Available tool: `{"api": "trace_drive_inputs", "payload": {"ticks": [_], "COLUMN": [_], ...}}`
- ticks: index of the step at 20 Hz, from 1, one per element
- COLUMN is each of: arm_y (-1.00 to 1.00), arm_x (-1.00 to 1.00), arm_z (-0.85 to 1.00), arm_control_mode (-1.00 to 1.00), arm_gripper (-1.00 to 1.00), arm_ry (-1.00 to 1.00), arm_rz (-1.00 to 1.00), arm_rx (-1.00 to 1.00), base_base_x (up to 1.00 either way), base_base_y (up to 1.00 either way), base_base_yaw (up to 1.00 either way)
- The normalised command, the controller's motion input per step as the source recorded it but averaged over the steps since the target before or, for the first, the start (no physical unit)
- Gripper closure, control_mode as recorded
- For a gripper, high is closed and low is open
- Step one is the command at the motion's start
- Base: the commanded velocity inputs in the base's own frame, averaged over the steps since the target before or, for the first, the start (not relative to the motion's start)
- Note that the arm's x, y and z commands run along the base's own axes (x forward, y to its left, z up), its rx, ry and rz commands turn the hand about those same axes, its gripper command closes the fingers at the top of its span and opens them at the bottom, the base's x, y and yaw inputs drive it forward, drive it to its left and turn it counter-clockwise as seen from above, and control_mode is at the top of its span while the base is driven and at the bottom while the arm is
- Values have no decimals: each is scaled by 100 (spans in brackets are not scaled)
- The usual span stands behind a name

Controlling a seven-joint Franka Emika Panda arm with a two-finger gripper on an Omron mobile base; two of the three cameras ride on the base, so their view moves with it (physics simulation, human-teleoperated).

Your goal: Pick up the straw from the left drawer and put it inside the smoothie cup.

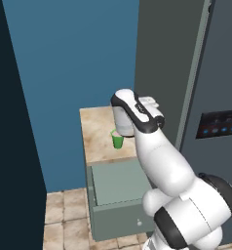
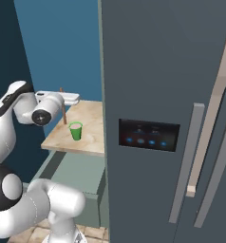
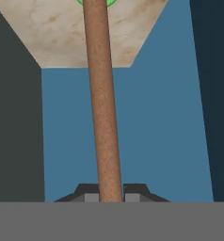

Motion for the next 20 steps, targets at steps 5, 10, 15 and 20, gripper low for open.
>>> {"api": "trace_drive_inputs", "payload": {"ticks": [5, 10, 15, 20], "arm_y": [0, 0, 0, 0], "arm_x": [0, 8, 25, 28], "arm_z": [-12, -13, -20, -19], "arm_control_mode": [-100, -100, -100, -100], "arm_gripper": [100, 100, 100, 100], "arm_ry": [0, 0, 3, 5], "arm_rz": [0, 0, 0, 0], "arm_rx": [0, 0, 1, 0], "base_base_x": [0, 0, 0, 0], "base_base_y": [0, 0, 0, 0], "base_base_yaw": [0, 0, 0, 0]}}
